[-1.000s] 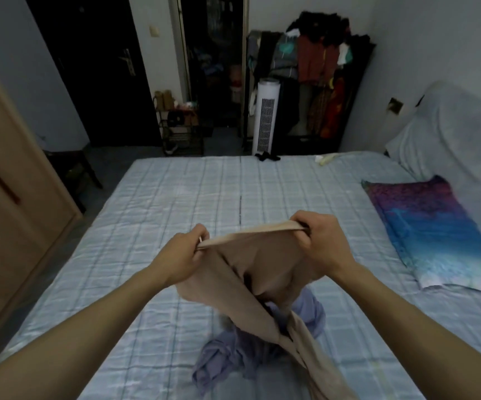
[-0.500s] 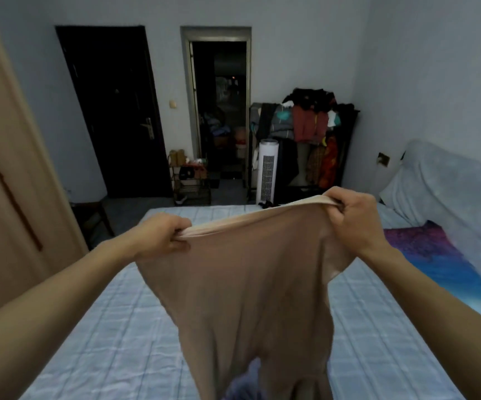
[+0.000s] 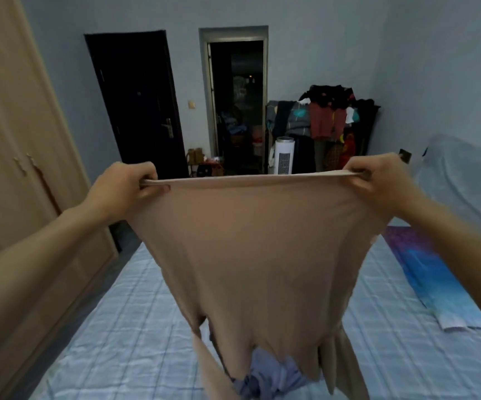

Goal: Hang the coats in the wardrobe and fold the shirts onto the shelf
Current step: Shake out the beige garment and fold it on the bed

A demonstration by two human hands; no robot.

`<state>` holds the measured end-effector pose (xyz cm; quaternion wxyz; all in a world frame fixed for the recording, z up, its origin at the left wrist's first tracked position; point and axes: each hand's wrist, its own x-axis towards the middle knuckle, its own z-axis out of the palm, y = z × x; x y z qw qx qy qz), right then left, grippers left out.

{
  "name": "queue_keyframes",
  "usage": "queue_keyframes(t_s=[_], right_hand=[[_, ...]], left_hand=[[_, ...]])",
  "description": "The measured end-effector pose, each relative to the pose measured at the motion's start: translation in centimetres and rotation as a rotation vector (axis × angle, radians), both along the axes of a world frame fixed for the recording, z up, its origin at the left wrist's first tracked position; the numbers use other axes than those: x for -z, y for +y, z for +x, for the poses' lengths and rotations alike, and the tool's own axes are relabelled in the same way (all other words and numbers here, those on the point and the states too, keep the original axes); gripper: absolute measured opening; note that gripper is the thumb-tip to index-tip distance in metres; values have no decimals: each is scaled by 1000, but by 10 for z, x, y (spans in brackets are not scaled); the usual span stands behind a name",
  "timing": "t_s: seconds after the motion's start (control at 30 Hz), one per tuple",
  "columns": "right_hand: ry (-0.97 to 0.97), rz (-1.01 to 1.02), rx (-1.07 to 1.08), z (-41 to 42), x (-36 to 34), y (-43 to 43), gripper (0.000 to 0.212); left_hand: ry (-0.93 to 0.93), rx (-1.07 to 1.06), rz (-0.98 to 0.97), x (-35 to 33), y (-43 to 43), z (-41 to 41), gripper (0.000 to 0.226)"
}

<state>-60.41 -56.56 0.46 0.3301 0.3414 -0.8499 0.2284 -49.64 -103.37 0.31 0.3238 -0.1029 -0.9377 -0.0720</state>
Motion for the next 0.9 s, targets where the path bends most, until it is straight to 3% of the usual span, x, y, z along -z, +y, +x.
queue_keyframes(t_s=[0.17, 0.3, 0.4, 0.53, 0.67, 0.77, 0.9], right_hand=[[-50, 58, -147, 21, 11, -44, 23], [-104, 163, -111, 32, 31, -85, 19], [-150, 131, -53, 39, 40, -117, 14], [-219, -3, 10, 47, 48, -149, 11], [-404, -4, 32, 49, 48, -170, 17], [-534, -62, 123, 39, 45, -204, 22], [-719, -233, 246, 34, 50, -253, 41]], left_hand=[[82, 15, -48, -10, -47, 10, 18], [75, 23, -52, -5, -79, 30, 14], [57, 21, -23, 1, -107, 46, 16], [5, 11, 134, 4, -140, 58, 23], [-103, -1, 388, 8, -160, 65, 15], [-98, -177, 475, 11, -151, 49, 13], [-236, -364, 606, 22, -125, 33, 21]])
